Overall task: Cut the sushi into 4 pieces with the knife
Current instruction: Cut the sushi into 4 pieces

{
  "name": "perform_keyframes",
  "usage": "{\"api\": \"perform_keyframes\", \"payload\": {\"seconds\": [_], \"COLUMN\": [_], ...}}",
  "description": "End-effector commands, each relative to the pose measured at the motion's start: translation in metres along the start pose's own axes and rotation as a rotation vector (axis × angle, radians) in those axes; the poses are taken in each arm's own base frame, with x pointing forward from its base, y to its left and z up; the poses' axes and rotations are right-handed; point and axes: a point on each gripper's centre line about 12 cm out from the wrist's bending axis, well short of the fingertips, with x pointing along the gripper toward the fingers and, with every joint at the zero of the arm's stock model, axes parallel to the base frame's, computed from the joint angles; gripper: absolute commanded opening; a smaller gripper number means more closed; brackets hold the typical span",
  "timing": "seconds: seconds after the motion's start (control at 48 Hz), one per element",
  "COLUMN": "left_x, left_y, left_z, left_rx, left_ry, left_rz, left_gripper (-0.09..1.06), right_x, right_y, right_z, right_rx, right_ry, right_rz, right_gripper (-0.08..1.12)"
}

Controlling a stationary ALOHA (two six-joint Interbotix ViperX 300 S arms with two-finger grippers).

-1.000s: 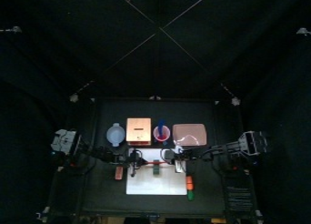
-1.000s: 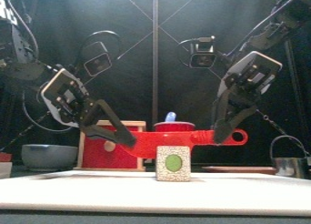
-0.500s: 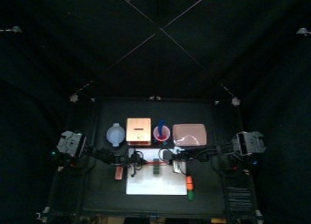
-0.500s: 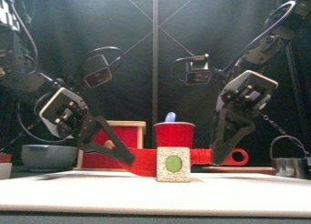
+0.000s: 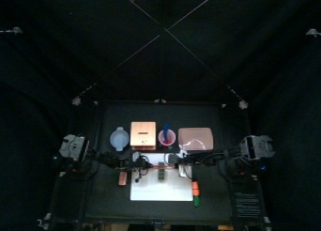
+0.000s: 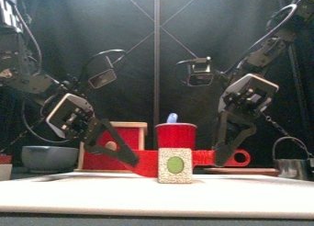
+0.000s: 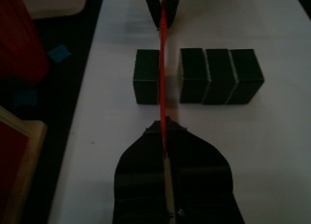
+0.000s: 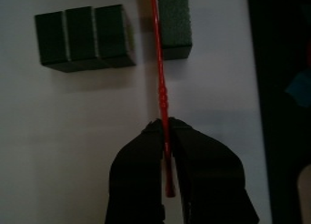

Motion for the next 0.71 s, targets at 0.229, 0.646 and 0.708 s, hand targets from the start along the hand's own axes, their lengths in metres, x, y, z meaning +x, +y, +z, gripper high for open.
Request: {"api": "perform_keyframes", "payload": {"seconds": [0.229, 0.646, 0.708], "left_x": [-0.011, -0.034, -0.036], "left_y": [0.009, -0.013, -0.019], "left_z": [0.037, 0.068, 0.068], "left_rx": [0.009, 0.031, 0.036], "left_ry": [-0.065, -0.163, -0.164], "left_rz": [0.008, -0.062, -0.078], "left_gripper": [0.18, 0.18, 0.18], "right_x": [-0.029, -0.058, -0.061], "right_y": [0.002, 0.021, 0.027], "right_z": [0.026, 0.039, 0.039], "right_rx": [-0.005, -0.032, -0.037], "right_ry": [-0.106, -0.186, -0.193], "right_rz": [0.007, 0.052, 0.066], "right_gripper": [0.06, 0.06, 0.06]}}
